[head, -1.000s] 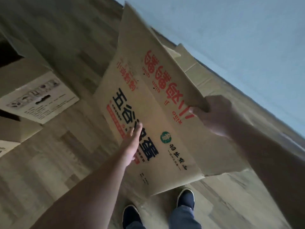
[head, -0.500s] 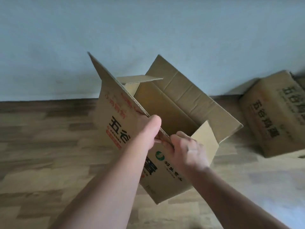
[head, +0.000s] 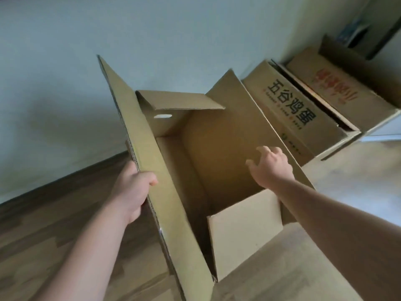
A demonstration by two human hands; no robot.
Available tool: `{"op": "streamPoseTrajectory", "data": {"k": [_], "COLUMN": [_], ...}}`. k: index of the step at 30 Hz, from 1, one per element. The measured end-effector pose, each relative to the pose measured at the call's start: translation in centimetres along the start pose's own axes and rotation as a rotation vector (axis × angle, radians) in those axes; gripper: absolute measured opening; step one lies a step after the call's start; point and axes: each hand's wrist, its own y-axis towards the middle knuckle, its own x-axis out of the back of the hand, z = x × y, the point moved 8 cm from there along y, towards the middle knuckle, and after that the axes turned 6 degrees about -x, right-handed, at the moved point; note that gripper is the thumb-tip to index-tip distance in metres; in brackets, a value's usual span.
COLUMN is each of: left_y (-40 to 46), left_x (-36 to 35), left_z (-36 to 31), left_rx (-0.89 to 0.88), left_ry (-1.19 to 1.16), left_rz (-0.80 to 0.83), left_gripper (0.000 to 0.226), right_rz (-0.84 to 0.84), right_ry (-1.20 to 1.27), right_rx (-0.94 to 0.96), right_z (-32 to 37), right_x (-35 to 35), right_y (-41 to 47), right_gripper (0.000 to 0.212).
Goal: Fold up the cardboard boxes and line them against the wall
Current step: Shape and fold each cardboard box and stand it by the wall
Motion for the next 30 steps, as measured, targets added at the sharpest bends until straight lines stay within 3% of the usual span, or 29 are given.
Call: {"op": "streamPoseTrajectory", "data": {"k": [3,6,8,11,13,22,30], "left_y": [2.5,6.4,9.2,13.9,15.6,20.5,23.7], "left_x": [-4.1,-8.2,-10.6,-14.9,-17.1,-25.2,-33.4], "left_z": [-3.2,-4.9,-5.3,-5.8,-5.3,0.1,2.1], "left_rx": [-0.084,-0.128,-0.131,-0.129,-0.114,0.034,0.144], "left_ry": [-0.025,-0.035,-0.014,0.034,0.042,-0.019,-0.092], "left_rz": [0.090,0.169,0.200,0.259,0.269,0.253,0.173], "left_gripper": [0.039,0.048,0.048,0.055,0.066,0.073,0.084], "right_rz": [-0.082,-0.015,0.011,-0.066,-0.101,-0.104,-0.215], "right_ry": [-0.093,-0.072,0.032,0.159,0.192,0.228,0.161], "right_rx": [-0.195,-0.344,-0.392,-0.390,-0.405,-0.419,-0.204], "right_z": [-5.6,-9.6,-11.0,-10.9,-10.4,-12.0,-9.3], "right_x": [3.0,4.8,5.4,6.3,6.4,5.9,6.2], "right_y": [6.6,12.7,16.1,21.3,23.3,30.9,38.6], "right_gripper": [0.071,0.086,0.075,0.038,0.029,0.028,0.024]}}
